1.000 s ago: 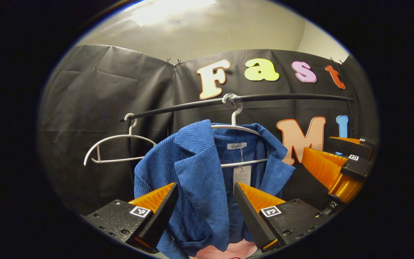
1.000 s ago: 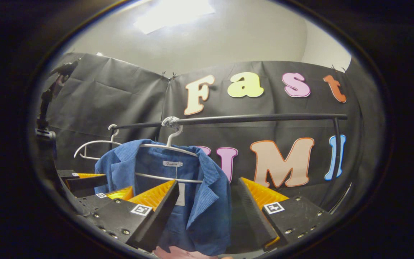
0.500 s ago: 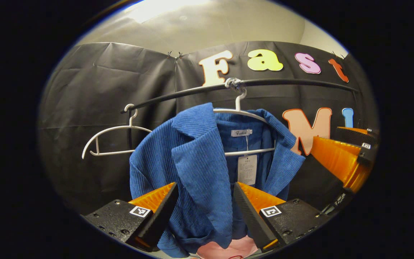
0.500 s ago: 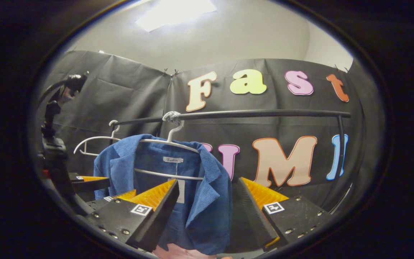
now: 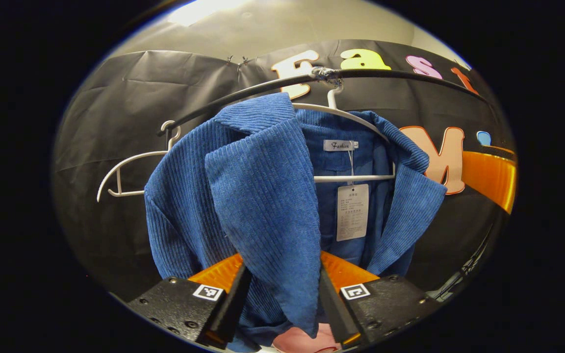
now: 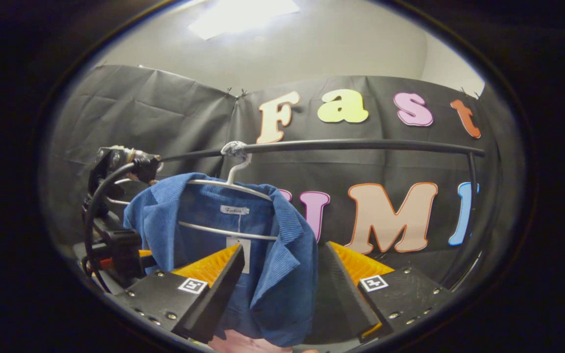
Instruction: Grasp the clothes on the hanger with both hands and then place them into the laundry hamper below.
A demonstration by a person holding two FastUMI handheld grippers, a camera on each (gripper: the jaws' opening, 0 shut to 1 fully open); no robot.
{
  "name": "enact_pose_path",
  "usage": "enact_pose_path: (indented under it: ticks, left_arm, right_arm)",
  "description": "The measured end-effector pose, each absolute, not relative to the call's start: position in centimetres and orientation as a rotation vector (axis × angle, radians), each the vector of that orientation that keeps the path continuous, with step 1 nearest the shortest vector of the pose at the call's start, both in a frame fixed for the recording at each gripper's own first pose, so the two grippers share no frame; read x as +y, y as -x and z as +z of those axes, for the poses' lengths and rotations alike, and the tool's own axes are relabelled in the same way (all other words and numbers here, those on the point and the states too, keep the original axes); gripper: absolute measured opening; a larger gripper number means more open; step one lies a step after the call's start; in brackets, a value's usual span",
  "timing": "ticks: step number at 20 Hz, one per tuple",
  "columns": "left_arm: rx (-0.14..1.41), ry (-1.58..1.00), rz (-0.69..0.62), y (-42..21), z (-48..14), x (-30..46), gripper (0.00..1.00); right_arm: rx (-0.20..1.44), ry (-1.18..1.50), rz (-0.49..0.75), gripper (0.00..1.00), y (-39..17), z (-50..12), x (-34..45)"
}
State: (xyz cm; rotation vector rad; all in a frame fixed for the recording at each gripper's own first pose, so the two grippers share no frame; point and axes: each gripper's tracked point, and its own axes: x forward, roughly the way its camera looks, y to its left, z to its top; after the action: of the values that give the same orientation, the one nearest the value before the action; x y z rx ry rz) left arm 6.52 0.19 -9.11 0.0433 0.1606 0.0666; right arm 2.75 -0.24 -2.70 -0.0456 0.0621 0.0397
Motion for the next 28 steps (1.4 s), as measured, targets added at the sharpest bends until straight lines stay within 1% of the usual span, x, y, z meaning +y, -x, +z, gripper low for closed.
enact_pose_path:
  ticks: [3, 5, 6, 7, 9, 11, 13, 14, 18, 19, 21, 28]
  left_arm:
    - [0.162, -0.033, 0.046, -6.8, -9.2, 0.1, 0.41]
    - [0.163, -0.036, 0.055, -6.8, -9.1, 0.5, 0.22]
    - [0.165, -0.034, 0.057, -6.8, -9.0, 0.6, 0.10]
    - [0.169, -0.027, 0.054, -6.8, -9.0, 0.6, 0.06]
    - [0.175, -0.024, 0.052, -6.6, -8.9, 0.7, 0.04]
    - [0.173, -0.030, 0.044, -6.2, -8.6, 0.7, 0.01]
    - [0.169, -0.040, 0.035, -5.8, -8.2, 0.7, 0.03]
    - [0.165, -0.046, 0.029, -5.7, -7.9, 0.6, 0.00]
    - [0.146, -0.051, 0.018, -4.8, -6.5, 1.1, 0.00]
    - [0.141, -0.053, 0.019, -4.6, -6.2, 1.3, 0.03]
    - [0.130, -0.053, 0.025, -4.2, -5.3, 1.7, 0.00]
    - [0.108, -0.055, 0.077, -3.1, -3.2, 3.9, 0.00]
  right_arm:
    - [0.078, 0.065, 0.057, 0.96, -3.4, -3.7, 0.0]
    - [0.089, 0.066, 0.073, 0.97, -3.8, -4.6, 0.5]
    - [0.096, 0.065, 0.078, 0.97, -4.1, -5.1, 0.6]
    - [0.102, 0.060, 0.082, 0.96, -4.4, -5.5, 0.8]
    - [0.117, 0.046, 0.088, 0.99, -4.9, -6.5, 1.1]
    - [0.133, 0.041, 0.086, 0.97, -5.1, -7.2, 0.9]
    - [0.144, 0.038, 0.087, 0.98, -5.7, -8.0, 1.1]
    - [0.147, 0.034, 0.086, 0.98, -6.2, -8.6, 1.3]
    - [0.177, 0.016, 0.076, 0.96, -7.6, -10.6, 1.3]
    - [0.190, 0.013, 0.071, 0.98, -8.0, -11.1, 1.2]
    - [0.214, 0.002, 0.065, 0.98, -8.8, -12.3, 1.3]
    - [0.251, -0.017, 0.039, 0.96, -11.2, -15.2, 1.2]
